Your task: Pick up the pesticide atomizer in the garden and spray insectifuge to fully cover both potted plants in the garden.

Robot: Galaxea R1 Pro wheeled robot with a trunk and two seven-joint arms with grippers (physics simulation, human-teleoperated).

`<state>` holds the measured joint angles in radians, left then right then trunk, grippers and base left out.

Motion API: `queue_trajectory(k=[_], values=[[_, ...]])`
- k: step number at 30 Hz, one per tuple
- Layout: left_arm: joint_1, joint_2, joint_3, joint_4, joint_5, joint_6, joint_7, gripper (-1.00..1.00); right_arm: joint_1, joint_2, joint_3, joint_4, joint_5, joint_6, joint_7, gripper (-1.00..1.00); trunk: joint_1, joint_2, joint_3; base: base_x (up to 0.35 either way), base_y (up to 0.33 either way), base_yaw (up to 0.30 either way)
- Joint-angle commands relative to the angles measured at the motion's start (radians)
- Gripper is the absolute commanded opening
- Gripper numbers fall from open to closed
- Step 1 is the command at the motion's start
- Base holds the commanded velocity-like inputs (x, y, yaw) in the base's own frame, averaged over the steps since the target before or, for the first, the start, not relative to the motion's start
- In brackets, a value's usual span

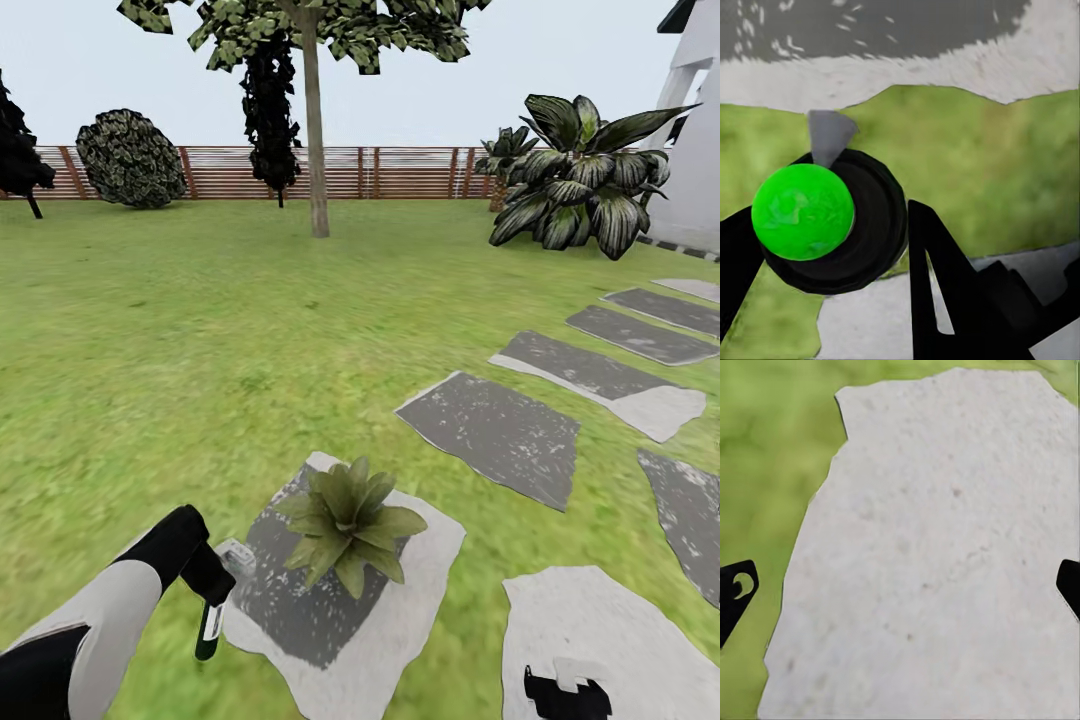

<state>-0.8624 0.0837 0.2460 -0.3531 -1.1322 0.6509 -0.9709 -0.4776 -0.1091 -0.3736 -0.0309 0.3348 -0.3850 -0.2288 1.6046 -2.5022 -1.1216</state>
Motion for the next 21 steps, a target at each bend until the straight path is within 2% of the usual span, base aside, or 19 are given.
queue_trajectory(k=[1,4,8,13,16,19,21], values=[[-0.001,0.0,0.008,-0.002,-0.007,0.006,-0.005,-1.0,-0.001,0.0,-0.007,0.002,0.01,-0.003,-0.005,1.0,0.0,0.0,-0.001,0.328,0.014,-0.254],[-0.001,-0.001,0.008,-0.003,-0.008,0.007,-0.009,-1.0,-0.001,0.0,-0.007,0.002,0.009,-0.003,-0.007,1.0,0.0,0.0,-0.001,0.286,-0.102,-0.287],[-0.001,0.002,0.005,-0.004,-0.015,0.007,-0.01,-1.0,-0.001,-0.001,-0.007,0.002,0.009,-0.003,-0.009,1.0,0.0,0.0,-0.001,0.069,-0.036,-0.161],[-0.001,0.011,-0.021,-0.005,-0.068,0.04,-0.018,-1.0,-0.001,-0.006,-0.007,0.002,0.01,-0.003,-0.005,1.0,0.0,0.0,-0.001,0.004,-0.002,-0.012],[-0.001,0.012,-0.026,-0.056,-0.091,0.044,-0.076,-1.0,-0.001,-0.006,-0.007,0.002,0.01,-0.003,-0.004,1.0,0.0,0.0,-0.001,0.0,0.0,0.0],[0.0,0.005,-0.064,-0.128,-0.095,0.045,-0.15,-1.0,-0.001,-0.005,-0.007,0.002,0.009,-0.003,-0.005,1.0,0.0,0.0,-0.001,0.021,0.0,0.0],[0.0,0.002,-0.076,-0.137,-0.096,0.046,-0.161,-1.0,-0.001,-0.004,-0.007,0.002,0.009,-0.003,-0.007,1.0,0.0,0.0,-0.001,0.224,0.0,0.0]])
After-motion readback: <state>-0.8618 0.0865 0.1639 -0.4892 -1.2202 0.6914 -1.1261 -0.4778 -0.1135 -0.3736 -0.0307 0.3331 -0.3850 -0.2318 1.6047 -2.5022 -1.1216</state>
